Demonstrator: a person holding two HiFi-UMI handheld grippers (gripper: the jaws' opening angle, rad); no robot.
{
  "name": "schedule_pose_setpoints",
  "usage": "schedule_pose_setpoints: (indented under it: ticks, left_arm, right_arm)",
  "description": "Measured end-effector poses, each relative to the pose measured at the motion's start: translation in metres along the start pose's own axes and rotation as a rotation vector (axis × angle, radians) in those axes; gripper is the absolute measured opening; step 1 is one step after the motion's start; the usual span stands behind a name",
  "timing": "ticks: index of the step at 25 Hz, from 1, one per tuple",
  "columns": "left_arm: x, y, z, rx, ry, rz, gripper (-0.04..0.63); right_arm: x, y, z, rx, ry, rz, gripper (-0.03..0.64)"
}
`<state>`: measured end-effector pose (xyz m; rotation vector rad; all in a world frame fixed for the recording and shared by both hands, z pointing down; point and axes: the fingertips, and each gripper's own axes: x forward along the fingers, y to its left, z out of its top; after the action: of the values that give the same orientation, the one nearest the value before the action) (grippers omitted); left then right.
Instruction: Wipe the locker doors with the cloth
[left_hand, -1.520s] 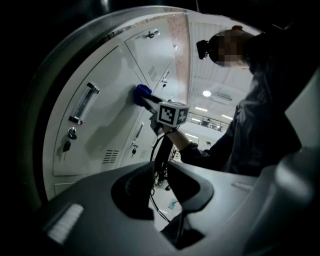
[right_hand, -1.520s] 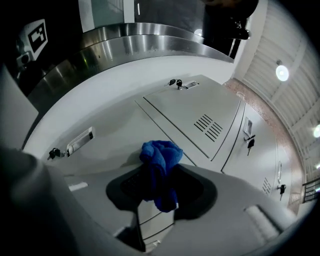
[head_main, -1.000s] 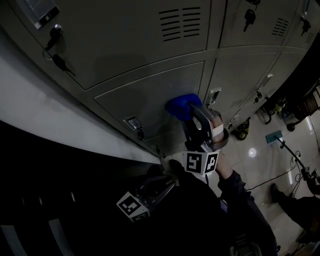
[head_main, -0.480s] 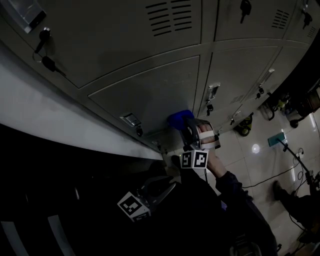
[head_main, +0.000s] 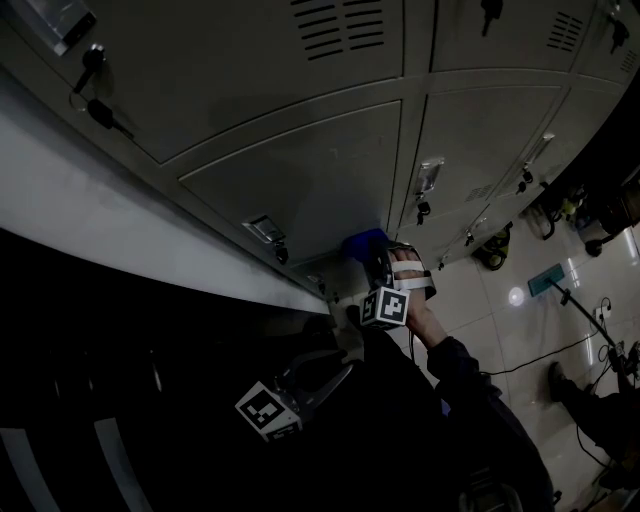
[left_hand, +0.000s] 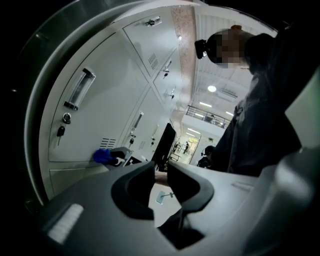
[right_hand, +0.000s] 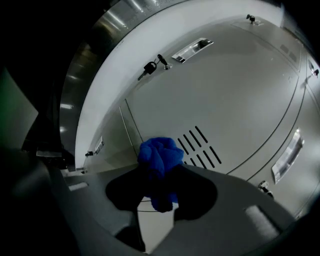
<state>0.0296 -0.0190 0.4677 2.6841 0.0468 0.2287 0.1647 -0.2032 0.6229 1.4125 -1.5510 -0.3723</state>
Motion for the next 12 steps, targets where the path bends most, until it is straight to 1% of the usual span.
schedule_pose_setpoints:
  ticks: [7, 10, 12]
  left_arm:
    - [-0.004, -0.007, -0.002, 0.016, -0.012, 0.009, 0.061]
    - [-0.005, -0.011, -0.001, 0.021, -0.022, 0.003, 0.061]
    - [-0.005, -0.013, -0.002, 0.025, -0.028, -0.005, 0.061]
  right_arm:
    - [0.009, 0.021, -0.012, 0.023, 0.05, 0.104, 0.138]
    - [-0.002, 0.016, -0.006, 0.036, 0.047, 0.128, 0.135]
    - [-0.018, 0.002, 0.003, 0.078, 0.018, 0.131, 0.137]
